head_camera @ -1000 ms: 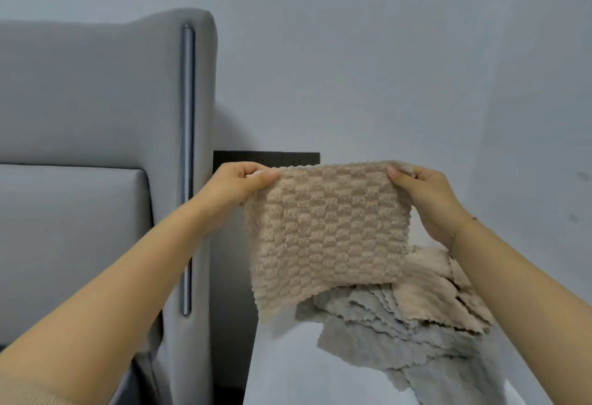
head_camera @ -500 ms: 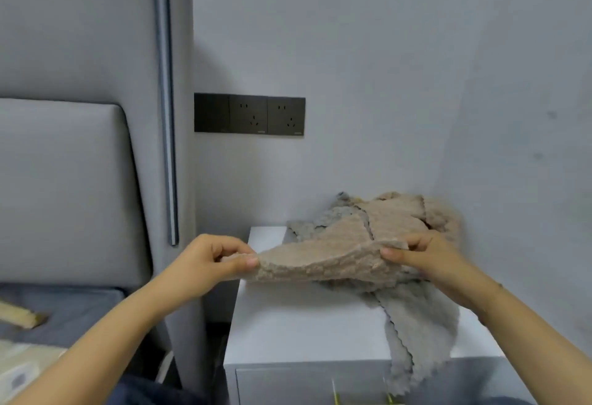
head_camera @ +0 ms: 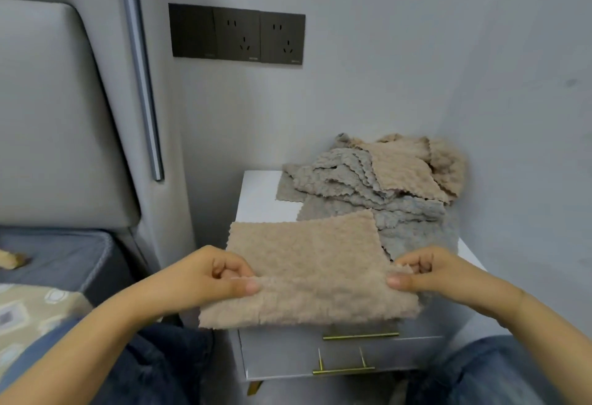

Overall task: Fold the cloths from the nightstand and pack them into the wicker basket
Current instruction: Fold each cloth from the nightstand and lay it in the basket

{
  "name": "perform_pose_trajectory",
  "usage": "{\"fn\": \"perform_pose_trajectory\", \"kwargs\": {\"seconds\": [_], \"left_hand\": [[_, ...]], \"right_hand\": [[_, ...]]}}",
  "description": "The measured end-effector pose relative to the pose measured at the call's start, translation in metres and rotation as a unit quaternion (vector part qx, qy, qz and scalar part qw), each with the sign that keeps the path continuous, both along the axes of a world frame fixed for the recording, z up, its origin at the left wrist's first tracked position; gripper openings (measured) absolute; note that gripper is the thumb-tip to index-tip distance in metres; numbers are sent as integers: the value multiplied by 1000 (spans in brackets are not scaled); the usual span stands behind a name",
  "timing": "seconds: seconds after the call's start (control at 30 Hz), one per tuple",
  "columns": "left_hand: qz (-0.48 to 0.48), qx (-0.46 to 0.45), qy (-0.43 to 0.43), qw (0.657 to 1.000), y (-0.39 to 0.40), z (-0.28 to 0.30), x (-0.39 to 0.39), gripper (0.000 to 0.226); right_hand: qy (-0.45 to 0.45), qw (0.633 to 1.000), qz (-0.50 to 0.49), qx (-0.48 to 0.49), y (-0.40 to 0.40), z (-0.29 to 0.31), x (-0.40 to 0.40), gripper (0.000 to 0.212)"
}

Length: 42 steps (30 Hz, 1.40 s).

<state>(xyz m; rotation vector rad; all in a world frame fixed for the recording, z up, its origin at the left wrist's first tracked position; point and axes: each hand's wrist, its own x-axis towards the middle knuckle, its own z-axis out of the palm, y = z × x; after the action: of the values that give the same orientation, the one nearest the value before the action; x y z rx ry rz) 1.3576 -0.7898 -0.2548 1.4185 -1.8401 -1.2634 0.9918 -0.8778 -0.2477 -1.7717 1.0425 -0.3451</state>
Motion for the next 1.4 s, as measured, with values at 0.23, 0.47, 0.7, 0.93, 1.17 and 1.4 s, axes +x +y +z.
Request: {"fn": "perform_pose_trajectory", "kwargs": {"seconds": [0.23, 0.47, 0.7, 0.93, 1.17, 1.4], "left_hand": [[124, -97, -126, 979, -66, -7, 11, 21], [180, -174, -215, 944, -97, -39, 11, 8], [230, -208, -231, 922, -109, -49, 12, 11], [238, -212, -252, 914, -118, -60, 13, 19], [230, -194, -264, 916, -112, -62, 21, 17], [244, -158, -243, 925, -105, -56, 19, 14]], "right_hand": [[26, 953, -154, -260, -40, -13, 33, 42], [184, 874, -171, -416, -64, -39, 53, 23], [206, 839, -193, -466, -78, -52, 56, 25], [221, 828, -220, -466, -79, -56, 60, 23], [228, 837, -225, -444, -76, -55, 60, 32], [107, 895, -246, -356, -73, -51, 58, 27]]}}
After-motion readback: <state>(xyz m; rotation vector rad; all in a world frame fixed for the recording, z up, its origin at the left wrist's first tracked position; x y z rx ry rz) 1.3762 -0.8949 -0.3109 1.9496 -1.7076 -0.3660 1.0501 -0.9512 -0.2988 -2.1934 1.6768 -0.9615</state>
